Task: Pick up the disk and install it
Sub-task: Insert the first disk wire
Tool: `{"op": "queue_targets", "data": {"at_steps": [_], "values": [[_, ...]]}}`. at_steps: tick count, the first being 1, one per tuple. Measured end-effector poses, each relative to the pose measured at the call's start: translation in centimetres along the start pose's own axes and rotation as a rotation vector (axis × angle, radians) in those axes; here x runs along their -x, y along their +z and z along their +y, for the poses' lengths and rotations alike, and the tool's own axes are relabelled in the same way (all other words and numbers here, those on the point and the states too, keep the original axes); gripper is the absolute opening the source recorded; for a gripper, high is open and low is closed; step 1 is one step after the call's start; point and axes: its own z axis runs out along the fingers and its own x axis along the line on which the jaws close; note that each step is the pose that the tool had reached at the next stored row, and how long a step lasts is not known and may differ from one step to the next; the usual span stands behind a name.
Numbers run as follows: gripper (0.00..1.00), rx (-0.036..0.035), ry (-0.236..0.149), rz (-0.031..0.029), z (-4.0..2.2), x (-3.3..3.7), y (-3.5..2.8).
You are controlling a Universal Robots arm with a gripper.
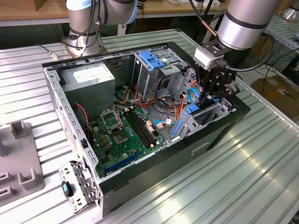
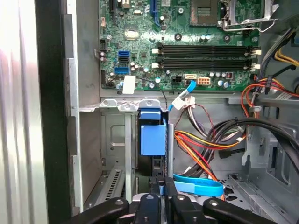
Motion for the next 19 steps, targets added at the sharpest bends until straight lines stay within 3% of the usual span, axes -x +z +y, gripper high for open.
{"op": "queue_targets", "data": {"at_steps": [5,8,11,17,19], "values": [[0.17,0.0,0.0,-0.0003,0.0,0.0,0.04],[0.3,0.0,0.0,0.0,0.0,0.0,0.03],[0.3,0.0,0.0,0.0,0.0,0.0,-0.01],[0.3,0.0,0.0,-0.0001,-0.12,0.0,-1.27],[0.3,0.0,0.0,-0.0003,-0.12,0.0,-1.28]]}}
